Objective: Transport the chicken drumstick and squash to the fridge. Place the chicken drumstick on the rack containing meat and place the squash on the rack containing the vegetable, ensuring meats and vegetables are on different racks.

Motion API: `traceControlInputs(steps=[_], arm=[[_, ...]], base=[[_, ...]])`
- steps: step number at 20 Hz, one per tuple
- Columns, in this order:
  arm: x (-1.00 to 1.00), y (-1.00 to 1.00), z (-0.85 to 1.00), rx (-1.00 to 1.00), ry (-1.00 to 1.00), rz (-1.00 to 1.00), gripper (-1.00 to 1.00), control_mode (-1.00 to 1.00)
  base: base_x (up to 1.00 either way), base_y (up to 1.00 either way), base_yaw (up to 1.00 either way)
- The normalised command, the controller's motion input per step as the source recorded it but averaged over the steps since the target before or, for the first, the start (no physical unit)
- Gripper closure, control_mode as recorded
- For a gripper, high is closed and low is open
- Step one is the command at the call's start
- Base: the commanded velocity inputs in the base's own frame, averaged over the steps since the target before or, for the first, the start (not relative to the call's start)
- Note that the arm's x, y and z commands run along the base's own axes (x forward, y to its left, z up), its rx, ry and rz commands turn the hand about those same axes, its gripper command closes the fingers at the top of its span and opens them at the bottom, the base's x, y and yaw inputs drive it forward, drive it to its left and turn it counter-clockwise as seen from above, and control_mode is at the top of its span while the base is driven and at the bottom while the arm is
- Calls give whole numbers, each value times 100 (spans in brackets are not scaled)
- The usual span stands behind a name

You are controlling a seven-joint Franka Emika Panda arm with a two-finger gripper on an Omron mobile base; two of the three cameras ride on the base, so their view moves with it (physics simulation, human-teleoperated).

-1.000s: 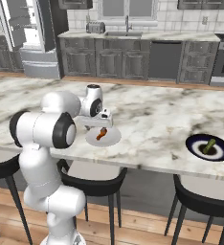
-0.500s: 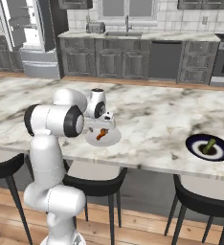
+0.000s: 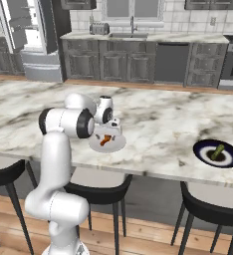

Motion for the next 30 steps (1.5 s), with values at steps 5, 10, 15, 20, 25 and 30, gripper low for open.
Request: traceControlInputs(steps=[5, 10, 15, 20, 25, 30], arm=[[25, -3, -31, 0, 1, 0, -100, -100], [-3, -1, -29, 0, 0, 0, 100, -100], [-45, -2, -5, 0, 0, -2, 100, -100], [-47, 0, 0, 0, -6, -8, 100, -100], [-34, 0, 45, 0, -18, -6, 100, -100], [-85, 0, 71, 0, -45, 0, 100, -100]], base=[[0, 0, 0], [0, 0, 0], [0, 0, 0], [0, 0, 0], [0, 0, 0], [0, 0, 0]])
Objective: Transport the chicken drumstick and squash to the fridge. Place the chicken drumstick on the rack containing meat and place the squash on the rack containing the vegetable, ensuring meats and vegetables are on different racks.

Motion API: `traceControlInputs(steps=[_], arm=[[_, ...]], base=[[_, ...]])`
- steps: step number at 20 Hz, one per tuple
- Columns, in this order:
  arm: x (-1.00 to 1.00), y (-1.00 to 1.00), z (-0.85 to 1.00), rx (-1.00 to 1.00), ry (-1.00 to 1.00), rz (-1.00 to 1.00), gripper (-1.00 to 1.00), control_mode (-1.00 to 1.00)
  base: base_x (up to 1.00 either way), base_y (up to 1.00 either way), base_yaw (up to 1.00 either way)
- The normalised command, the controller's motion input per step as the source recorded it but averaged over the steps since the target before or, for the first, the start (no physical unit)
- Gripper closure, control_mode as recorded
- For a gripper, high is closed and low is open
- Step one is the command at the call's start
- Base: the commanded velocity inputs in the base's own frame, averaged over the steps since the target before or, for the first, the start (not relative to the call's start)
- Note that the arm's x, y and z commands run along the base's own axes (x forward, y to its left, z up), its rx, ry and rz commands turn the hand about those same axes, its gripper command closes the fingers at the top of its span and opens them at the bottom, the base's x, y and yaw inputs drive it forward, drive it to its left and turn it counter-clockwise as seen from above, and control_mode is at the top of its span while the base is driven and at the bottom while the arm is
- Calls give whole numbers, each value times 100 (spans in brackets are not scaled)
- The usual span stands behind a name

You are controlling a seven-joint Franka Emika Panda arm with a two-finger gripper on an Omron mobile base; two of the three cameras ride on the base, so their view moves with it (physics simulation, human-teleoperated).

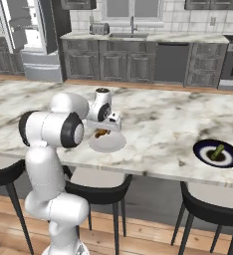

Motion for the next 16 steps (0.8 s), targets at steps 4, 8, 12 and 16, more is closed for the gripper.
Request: traceControlInputs(steps=[4, 8, 12, 16], arm=[[-92, 0, 50, 0, -37, 0, 100, -100], [-68, 0, 48, 0, -33, 0, 100, -100], [-44, 0, 67, 0, -30, 0, 100, -100], [-34, 1, 54, 0, -9, 0, 100, -100]], base=[[0, 0, 0], [0, 0, 0], [0, 0, 0], [0, 0, 0]])
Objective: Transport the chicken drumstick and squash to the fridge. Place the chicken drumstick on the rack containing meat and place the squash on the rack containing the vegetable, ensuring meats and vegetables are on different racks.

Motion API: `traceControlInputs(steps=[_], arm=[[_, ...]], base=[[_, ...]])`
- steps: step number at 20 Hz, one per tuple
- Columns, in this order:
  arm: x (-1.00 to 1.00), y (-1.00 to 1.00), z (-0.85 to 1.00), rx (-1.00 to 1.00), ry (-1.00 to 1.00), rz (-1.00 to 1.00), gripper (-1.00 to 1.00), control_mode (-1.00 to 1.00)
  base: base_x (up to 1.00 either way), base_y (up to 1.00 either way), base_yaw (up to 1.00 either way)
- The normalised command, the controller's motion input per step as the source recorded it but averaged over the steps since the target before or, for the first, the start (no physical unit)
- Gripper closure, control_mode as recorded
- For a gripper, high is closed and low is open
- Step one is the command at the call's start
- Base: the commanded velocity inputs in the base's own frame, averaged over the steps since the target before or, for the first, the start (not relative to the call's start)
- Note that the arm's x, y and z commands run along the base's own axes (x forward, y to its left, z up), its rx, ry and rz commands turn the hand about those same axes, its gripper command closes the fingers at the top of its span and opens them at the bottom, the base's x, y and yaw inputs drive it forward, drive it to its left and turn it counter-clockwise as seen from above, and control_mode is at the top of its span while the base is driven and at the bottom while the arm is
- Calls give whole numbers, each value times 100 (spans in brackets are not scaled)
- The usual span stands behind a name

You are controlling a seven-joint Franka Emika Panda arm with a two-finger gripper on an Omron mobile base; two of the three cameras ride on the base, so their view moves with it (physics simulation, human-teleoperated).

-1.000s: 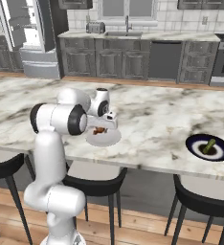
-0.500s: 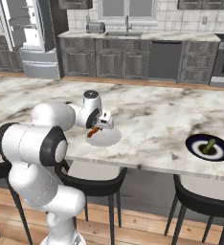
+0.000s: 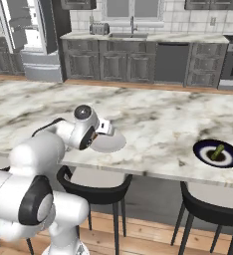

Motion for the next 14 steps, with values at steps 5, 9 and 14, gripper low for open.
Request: traceControlInputs(steps=[5, 9, 14], arm=[[-62, 0, 54, 0, -11, 0, 100, -100], [-61, 0, 78, -2, -15, 0, 100, -100], [-84, 7, 70, -5, -18, 0, 100, -100]], base=[[0, 0, 0], [0, 0, 0], [0, 0, 0]])
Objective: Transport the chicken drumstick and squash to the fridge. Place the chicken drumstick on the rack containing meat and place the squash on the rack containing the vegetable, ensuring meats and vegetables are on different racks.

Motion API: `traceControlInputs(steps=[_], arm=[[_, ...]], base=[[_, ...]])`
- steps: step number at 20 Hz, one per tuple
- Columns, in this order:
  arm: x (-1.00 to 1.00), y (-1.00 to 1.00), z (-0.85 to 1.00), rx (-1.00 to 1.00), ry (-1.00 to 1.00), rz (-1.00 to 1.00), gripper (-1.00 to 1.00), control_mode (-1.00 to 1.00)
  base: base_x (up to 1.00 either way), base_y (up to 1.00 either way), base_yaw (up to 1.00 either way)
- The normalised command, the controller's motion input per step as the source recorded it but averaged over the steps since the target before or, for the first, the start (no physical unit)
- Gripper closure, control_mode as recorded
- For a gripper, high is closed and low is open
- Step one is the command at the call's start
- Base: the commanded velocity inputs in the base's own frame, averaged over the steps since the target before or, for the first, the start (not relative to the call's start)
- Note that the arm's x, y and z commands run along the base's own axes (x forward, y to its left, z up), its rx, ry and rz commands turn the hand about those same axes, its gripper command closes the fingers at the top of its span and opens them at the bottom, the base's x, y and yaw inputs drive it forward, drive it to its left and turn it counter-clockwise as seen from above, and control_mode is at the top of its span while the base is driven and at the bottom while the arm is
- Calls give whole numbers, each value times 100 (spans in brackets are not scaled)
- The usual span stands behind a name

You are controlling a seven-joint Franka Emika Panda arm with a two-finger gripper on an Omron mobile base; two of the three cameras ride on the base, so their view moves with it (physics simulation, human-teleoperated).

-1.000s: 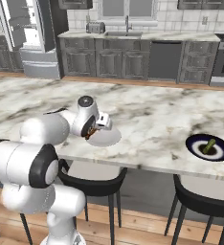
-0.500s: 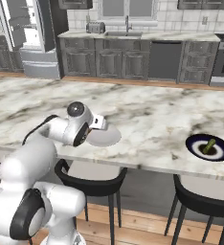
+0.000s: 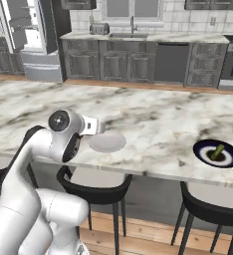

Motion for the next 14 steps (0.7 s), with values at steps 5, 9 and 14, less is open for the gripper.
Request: traceControlInputs(steps=[5, 9, 14], arm=[[-93, 5, 84, -7, -28, 0, 100, -100], [-90, 3, 83, -3, -12, 0, 100, -100], [-88, 0, 84, 0, 13, 0, 100, -100]], base=[[0, 0, 0], [0, 0, 0], [0, 0, 0]])
